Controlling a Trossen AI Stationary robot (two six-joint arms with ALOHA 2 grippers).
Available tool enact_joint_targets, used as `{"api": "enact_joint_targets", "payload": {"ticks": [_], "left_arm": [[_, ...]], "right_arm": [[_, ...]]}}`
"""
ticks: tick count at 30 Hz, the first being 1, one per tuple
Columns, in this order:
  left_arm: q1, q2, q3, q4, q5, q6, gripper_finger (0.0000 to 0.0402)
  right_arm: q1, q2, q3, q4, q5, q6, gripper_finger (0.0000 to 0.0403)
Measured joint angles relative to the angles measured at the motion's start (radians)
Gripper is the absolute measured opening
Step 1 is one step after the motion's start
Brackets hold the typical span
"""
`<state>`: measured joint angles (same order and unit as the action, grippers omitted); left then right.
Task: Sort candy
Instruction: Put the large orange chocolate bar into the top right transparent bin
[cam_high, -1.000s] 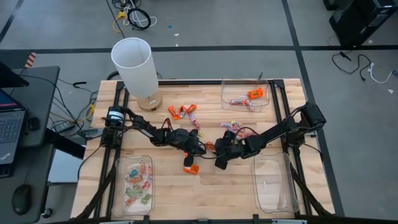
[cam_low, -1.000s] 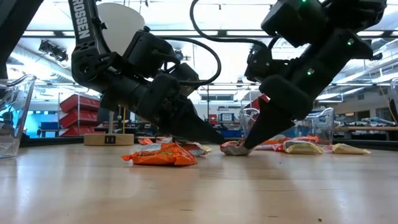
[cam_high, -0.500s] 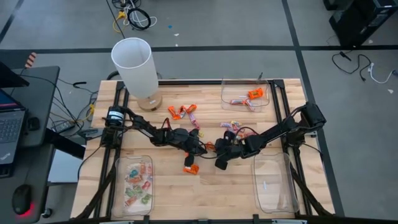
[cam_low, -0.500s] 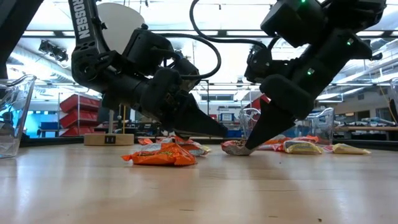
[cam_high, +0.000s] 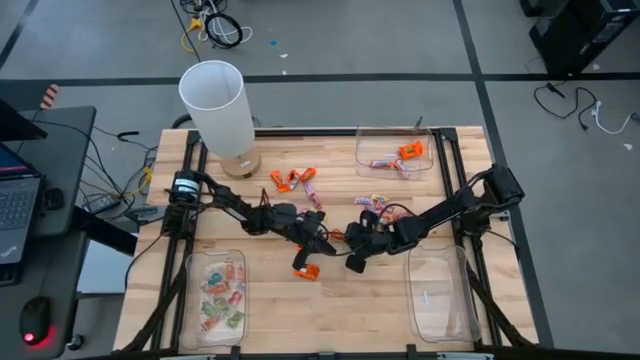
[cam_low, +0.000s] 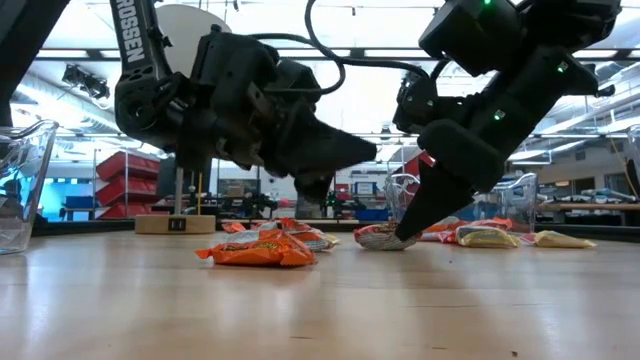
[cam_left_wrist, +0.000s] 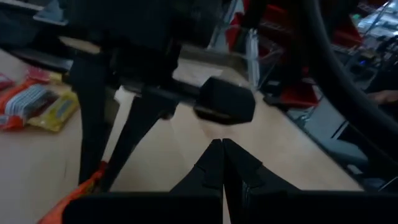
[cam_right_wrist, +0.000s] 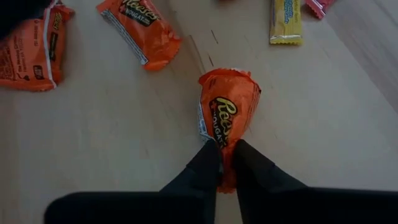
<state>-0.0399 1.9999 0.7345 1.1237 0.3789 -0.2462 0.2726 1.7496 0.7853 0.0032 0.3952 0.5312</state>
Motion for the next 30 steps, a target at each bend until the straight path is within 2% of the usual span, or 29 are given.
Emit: {"api": "enact_joint_targets", "payload": {"ticks": [7, 15, 20, 30], "left_arm": [[0.0, 0.0, 0.0, 0.096, 0.044, -0.028, 0.0], [0.0, 0.0, 0.0, 0.333, 0.227, -0.133, 0.0], [0.0, 0.0, -0.01, 0.433, 0.308, -0.208, 0.0], [0.0, -0.109, -0.072, 0.437, 0.304, -0.159, 0.0]], "right_arm": [[0.011, -0.006, 0.0, -0.001, -0.002, 0.0, 0.0007], [0.013, -0.097, 0.0, -0.041, -0.004, -0.001, 0.0004], [0.012, -0.197, 0.0, -0.131, 0.001, -0.002, 0.0004], [-0.06, -0.503, 0.0, -0.357, 0.079, 0.013, 0.0002]]}}
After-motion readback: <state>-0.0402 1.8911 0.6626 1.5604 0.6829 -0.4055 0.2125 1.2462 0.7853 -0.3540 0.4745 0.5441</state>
